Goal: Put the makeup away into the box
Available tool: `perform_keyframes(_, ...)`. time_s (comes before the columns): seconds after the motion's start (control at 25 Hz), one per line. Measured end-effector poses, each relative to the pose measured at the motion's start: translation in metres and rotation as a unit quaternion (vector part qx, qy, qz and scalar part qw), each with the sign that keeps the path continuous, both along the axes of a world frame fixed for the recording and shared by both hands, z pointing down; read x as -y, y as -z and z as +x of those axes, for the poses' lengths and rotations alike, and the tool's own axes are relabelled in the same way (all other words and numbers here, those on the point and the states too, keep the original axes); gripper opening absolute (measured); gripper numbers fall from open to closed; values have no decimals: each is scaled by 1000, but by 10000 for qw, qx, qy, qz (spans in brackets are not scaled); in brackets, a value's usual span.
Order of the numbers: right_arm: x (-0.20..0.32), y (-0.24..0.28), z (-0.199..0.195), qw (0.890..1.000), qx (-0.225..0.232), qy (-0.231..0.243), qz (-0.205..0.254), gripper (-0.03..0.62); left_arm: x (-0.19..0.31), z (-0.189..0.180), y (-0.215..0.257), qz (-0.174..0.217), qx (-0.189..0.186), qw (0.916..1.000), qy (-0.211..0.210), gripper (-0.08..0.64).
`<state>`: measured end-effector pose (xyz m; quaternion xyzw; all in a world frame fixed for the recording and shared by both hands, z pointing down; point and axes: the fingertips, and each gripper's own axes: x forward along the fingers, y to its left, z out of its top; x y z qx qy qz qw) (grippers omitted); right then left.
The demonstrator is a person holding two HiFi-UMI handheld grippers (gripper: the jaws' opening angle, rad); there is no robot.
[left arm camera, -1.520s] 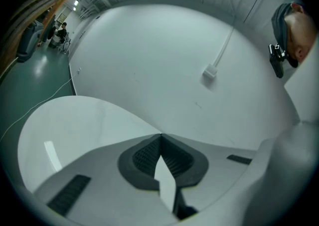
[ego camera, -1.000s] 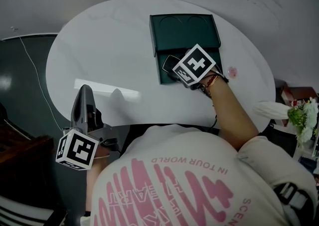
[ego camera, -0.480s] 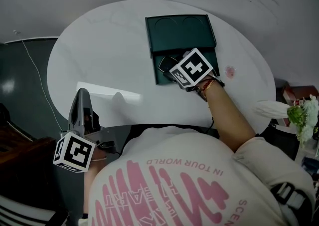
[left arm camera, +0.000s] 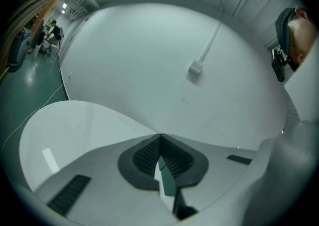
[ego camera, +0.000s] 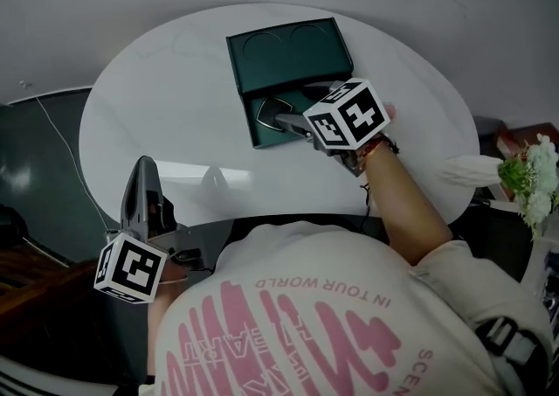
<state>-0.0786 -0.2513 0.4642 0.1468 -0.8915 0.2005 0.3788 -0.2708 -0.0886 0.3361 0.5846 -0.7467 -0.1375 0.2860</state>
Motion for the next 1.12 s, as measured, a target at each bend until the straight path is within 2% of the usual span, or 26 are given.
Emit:
perform_keyframes(0.12,19,25,30,9974,482,-511,148,318,6,15,1,-8,46,9999,-142,2)
perform_keyframes(0.24,47,41,76,9893,721,-1199,407,313,14,31,2,19,72,9995,-292,2)
perform_keyframes(0.32,61,42,108,9840,714,-1542,546,313,15,44,2,63,25,9993,-368,2)
perform_keyframes(0.48,78,36,165,9778,451,-1882,804,313,13,62,-2,8,16,9991,-424,2)
perform_keyframes(0.72,83,2,217,9760,-201,-1988,867,322,8,83,-6,-22,8,9992,-393,2)
perform_keyframes(0.92,71,-33,230,9786,-537,-1829,776,341,4,97,0,108,-15,9993,-352,2)
perform_keyframes(1.12,69,-56,235,9785,-669,-1816,710,341,-7,100,-4,20,20,9998,-184,3)
